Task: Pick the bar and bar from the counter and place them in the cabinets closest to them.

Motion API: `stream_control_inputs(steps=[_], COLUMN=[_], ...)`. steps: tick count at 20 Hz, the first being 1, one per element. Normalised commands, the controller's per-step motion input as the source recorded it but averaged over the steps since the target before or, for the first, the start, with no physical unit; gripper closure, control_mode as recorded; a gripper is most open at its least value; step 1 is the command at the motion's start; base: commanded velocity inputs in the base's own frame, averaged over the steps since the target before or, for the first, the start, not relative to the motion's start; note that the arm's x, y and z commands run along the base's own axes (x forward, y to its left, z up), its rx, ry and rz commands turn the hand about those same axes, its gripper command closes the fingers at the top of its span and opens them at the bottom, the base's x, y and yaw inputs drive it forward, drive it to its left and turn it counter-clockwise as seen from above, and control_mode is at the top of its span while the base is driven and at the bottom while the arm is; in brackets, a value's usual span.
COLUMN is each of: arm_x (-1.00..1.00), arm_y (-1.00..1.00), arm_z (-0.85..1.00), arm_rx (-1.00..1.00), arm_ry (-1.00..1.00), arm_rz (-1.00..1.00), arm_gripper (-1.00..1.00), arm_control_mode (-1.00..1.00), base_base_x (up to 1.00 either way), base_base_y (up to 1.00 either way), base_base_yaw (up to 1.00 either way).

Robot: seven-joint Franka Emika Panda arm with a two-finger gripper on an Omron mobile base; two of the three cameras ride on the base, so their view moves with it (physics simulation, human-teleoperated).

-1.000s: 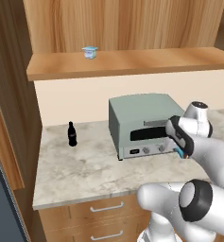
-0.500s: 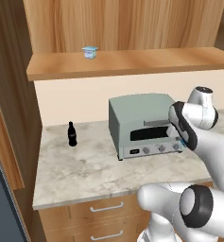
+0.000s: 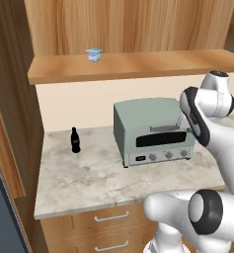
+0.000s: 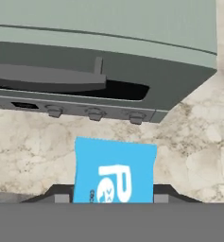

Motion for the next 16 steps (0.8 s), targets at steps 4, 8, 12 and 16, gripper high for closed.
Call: stream_control_inputs(steps=[4, 8, 12, 16], arm_x=[0.00, 0.00, 0.00, 0.00], arm_y=[0.00, 0.00, 0.00, 0.02], arm_z=[0.66, 0.67, 0.69, 0.67], arm_rx=[0.00, 0.00, 0.00, 0.00], arm_ry=[0.00, 0.00, 0.00, 0.00], arm_rz=[0.00, 0.00, 0.00, 0.00], arm_gripper=[1.00, 1.00, 1.00, 1.00], arm_control_mode=[-1.00, -1.00, -1.00, -1.00], base_base_x=[0.00, 0.00, 0.00, 0.00], base_base_y=[0.00, 0.00, 0.00, 0.00], base_base_yaw=[0.00, 0.00, 0.00, 0.00])
